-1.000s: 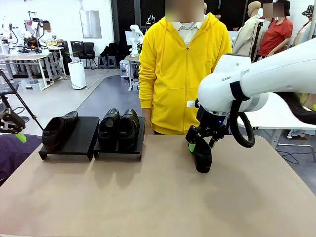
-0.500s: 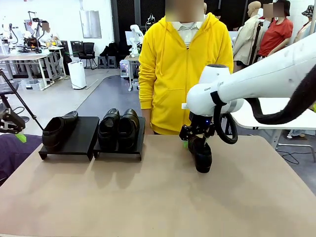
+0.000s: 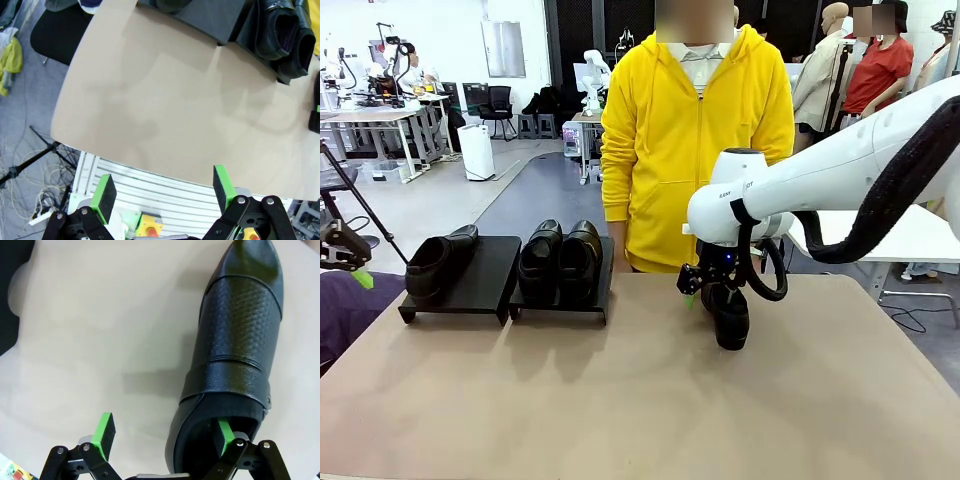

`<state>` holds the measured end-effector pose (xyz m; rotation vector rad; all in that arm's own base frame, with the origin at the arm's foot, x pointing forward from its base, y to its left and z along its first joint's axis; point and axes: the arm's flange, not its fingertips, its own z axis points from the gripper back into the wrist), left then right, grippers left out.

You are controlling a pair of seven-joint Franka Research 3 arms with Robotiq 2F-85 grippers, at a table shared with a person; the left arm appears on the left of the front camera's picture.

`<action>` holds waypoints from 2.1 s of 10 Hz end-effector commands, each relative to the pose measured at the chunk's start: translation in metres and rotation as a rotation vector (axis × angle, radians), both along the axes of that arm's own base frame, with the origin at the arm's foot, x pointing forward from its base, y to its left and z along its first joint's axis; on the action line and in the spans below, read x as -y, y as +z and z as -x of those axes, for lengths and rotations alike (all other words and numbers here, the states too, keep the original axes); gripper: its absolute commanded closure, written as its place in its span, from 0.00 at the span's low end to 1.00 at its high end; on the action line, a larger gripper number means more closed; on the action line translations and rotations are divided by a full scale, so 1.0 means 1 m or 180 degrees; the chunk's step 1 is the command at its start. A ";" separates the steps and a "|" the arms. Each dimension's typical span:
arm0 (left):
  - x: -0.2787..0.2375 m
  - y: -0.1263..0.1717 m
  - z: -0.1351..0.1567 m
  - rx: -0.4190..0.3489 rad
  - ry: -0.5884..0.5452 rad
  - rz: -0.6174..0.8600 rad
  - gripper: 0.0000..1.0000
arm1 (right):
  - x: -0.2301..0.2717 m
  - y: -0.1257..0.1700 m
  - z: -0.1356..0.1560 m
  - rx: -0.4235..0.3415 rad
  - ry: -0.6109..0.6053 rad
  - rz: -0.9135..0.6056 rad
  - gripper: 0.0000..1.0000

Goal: Organize the shoes by placing them on the stand.
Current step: Pick up one Shoe and place it in the middle of the table.

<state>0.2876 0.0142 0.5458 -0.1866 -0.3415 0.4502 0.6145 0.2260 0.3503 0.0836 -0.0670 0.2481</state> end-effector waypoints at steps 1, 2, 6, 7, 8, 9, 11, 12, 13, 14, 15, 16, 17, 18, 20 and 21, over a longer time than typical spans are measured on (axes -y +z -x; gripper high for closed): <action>-0.003 0.001 0.002 -0.0014 -0.0026 -0.0032 0.00 | -0.007 0.008 -0.004 0.0043 -0.0118 0.0125 0.30; -0.003 0.001 0.002 -0.0014 -0.0026 -0.0032 0.00 | -0.008 0.007 -0.004 0.0038 -0.0101 0.0144 0.89; -0.003 0.001 0.002 -0.0014 -0.0026 -0.0032 0.00 | -0.007 0.006 -0.004 0.0031 -0.0109 0.0192 1.00; -0.003 0.001 0.002 -0.0014 -0.0026 -0.0032 0.00 | -0.007 0.006 -0.004 0.0043 -0.0109 0.0196 1.00; -0.003 0.001 0.002 -0.0014 -0.0026 -0.0032 0.00 | -0.006 0.006 -0.004 0.0047 -0.0131 0.0205 1.00; -0.003 0.001 0.002 -0.0014 -0.0026 -0.0032 0.00 | -0.004 0.006 -0.004 0.0044 -0.0143 0.0206 1.00; -0.003 0.001 0.002 -0.0014 -0.0026 -0.0032 0.00 | 0.001 0.008 -0.004 0.0039 -0.0209 0.0197 1.00; -0.003 0.001 0.002 -0.0014 -0.0026 -0.0032 0.00 | 0.008 0.013 -0.003 0.0053 -0.0252 0.0177 1.00; -0.003 0.001 0.002 -0.0014 -0.0026 -0.0032 0.00 | 0.021 0.027 0.002 -0.0002 -0.0468 0.0191 1.00; -0.003 0.001 0.002 -0.0014 -0.0026 -0.0032 0.00 | 0.036 0.054 0.017 -0.0015 -0.0642 0.0209 1.00; -0.003 0.001 0.002 -0.0014 -0.0026 -0.0032 0.00 | 0.046 0.084 0.040 -0.0017 -0.0746 0.0184 1.00; -0.003 0.001 0.002 -0.0014 -0.0026 -0.0032 0.00 | 0.051 0.119 0.075 -0.0081 -0.0769 0.0183 1.00; -0.003 0.001 0.002 -0.0014 -0.0026 -0.0032 0.00 | 0.050 0.147 0.115 -0.0226 -0.0628 0.0069 1.00; -0.003 0.001 0.002 -0.0014 -0.0026 -0.0032 0.00 | 0.050 0.168 0.162 -0.0401 -0.0673 0.0111 1.00; -0.003 0.001 0.002 -0.0014 -0.0026 -0.0032 0.00 | 0.069 0.191 0.226 -0.0421 -0.0881 -0.0031 1.00; -0.003 0.001 0.002 -0.0014 -0.0026 -0.0032 0.00 | 0.080 0.195 0.241 -0.0449 -0.0920 -0.0122 1.00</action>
